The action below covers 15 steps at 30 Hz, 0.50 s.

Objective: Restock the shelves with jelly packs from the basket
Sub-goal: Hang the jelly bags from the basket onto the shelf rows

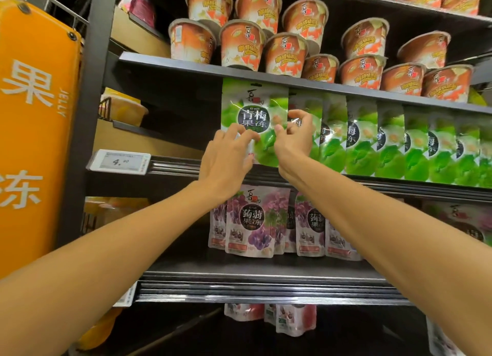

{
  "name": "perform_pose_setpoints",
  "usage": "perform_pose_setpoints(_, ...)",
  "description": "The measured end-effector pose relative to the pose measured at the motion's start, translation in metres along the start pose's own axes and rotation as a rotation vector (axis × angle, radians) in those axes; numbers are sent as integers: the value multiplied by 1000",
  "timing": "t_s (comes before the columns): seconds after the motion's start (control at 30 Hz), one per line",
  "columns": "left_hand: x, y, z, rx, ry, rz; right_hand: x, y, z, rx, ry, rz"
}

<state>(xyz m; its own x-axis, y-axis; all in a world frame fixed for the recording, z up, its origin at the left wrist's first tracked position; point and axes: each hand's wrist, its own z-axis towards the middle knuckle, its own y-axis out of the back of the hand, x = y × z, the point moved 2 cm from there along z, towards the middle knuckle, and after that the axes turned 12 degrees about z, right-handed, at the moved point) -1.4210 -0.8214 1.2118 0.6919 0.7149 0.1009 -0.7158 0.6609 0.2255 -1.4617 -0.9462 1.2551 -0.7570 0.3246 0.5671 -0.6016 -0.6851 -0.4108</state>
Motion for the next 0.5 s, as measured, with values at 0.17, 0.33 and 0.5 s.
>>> perform_pose_setpoints(0.17,5,-4,3,-2,47,-12,4,9,-1,188,88,-214)
perform_pose_setpoints(0.33,7,-11,0,87,72,-157,12,20,-2,237,215,-339)
perform_pose_setpoints(0.5,5,-11,-10,150,40,-158,12,30,-5,240,208,-388)
